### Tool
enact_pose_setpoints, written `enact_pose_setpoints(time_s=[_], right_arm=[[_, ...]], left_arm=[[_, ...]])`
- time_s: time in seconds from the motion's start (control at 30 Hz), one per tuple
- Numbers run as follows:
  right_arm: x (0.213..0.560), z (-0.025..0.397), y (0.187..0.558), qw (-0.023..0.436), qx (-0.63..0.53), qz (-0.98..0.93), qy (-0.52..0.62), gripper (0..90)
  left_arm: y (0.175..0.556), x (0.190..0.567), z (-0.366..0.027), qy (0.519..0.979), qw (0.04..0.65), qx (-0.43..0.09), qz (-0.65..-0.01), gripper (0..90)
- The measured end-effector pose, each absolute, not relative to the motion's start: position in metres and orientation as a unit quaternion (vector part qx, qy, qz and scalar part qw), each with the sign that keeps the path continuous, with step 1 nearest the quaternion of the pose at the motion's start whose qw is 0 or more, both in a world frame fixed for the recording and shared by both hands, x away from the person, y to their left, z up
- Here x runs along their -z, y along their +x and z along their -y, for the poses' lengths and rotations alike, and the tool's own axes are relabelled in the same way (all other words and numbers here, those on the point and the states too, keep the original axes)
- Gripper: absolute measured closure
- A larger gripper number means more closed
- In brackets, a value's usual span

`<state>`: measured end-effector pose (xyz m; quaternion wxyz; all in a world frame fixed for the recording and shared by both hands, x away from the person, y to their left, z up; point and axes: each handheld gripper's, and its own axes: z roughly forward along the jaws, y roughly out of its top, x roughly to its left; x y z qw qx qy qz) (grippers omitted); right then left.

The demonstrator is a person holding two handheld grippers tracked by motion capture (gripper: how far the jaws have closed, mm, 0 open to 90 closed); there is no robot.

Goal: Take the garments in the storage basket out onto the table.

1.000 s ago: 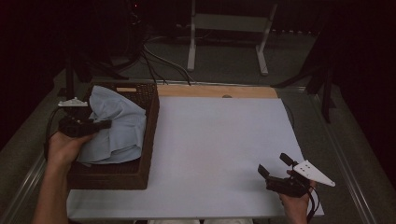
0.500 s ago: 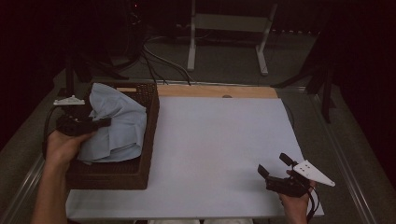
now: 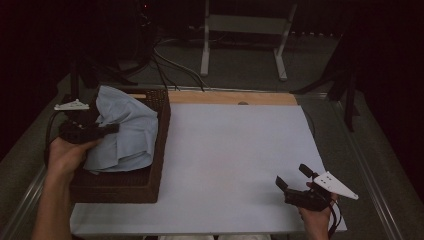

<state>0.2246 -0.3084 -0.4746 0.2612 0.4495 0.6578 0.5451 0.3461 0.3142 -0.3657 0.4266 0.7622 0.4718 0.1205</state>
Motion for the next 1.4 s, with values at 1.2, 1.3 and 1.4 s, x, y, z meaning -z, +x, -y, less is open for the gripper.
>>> enact_pose_setpoints(time_s=[1.2, 1.3, 1.4], right_arm=[[0.474, 0.309, 0.224, 0.261, -0.546, -0.657, 0.45, 0.0], [0.474, 0.309, 0.224, 0.261, -0.546, -0.657, 0.45, 0.0], [0.474, 0.309, 0.224, 0.261, -0.547, -0.656, 0.45, 0.0]], left_arm=[[0.349, 0.348, -0.29, 0.764, 0.452, -0.113, -0.447, 75.7], [0.349, 0.347, -0.287, 0.764, 0.454, -0.113, -0.445, 75.7], [0.35, 0.345, -0.284, 0.764, 0.456, -0.111, -0.442, 75.7]])
